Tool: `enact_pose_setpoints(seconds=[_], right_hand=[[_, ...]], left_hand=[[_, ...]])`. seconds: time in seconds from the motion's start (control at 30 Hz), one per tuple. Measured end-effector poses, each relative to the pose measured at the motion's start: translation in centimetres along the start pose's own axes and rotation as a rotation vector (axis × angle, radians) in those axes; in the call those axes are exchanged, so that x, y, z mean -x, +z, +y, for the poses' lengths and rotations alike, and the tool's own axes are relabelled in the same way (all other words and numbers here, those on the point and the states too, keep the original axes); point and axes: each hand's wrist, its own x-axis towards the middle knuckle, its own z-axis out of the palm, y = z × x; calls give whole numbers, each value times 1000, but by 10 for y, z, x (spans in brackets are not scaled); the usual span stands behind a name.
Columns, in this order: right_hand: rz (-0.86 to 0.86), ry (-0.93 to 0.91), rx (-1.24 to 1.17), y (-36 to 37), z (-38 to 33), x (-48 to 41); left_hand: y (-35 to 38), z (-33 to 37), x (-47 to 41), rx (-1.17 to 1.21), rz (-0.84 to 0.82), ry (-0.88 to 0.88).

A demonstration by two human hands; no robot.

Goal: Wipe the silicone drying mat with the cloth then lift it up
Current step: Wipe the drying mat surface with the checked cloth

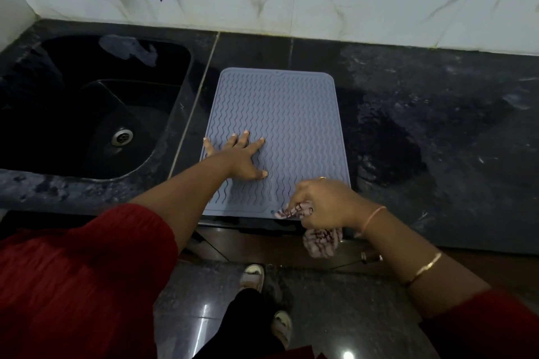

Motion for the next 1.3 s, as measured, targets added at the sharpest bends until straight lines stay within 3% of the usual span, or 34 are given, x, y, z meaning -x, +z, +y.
enact_pose_setpoints(seconds=[0.07, 0.17, 0.27, 0.33, 0.43, 0.57, 0.7, 0.8, 0.87, 0.97, 1.07, 1.17, 1.3], right_hand=[[-23, 6, -134, -13, 0, -7], [306, 110, -338, -35, 10, -38], [487, 253, -271, -39, 17, -66], [419, 289, -84, -28, 7, -68], [363, 184, 147, -5, -13, -51], [266, 15, 67, 13, -21, -16], [77, 31, -135, -1, -22, -5], [281, 143, -372, -23, -9, -27], [422, 255, -296, -34, 4, -46], [306, 363, -55, -30, 6, -53], [262, 317, 141, -10, -10, -41], [300, 217, 167, 5, -16, -24], [224, 116, 152, 16, -19, 0]], left_hand=[[-1, 0, 0, 17, -17, 5], [-5, 0, -2, 21, -59, 5], [-7, 1, -3, 6, -79, -7], [-6, 2, -4, -9, -70, -10], [-5, 1, -4, -27, -53, -5], [-6, 2, -3, -35, -55, -9], [-6, 3, -2, -28, -58, -15], [-7, 4, -1, -6, -57, -23], [-7, 4, -1, -5, -56, -29], [-6, 3, -2, -14, -51, -25], [-5, 2, -4, -18, -55, -22], [-6, 2, -4, -31, -49, -22], [-6, 3, -3, -65, -29, -32]])
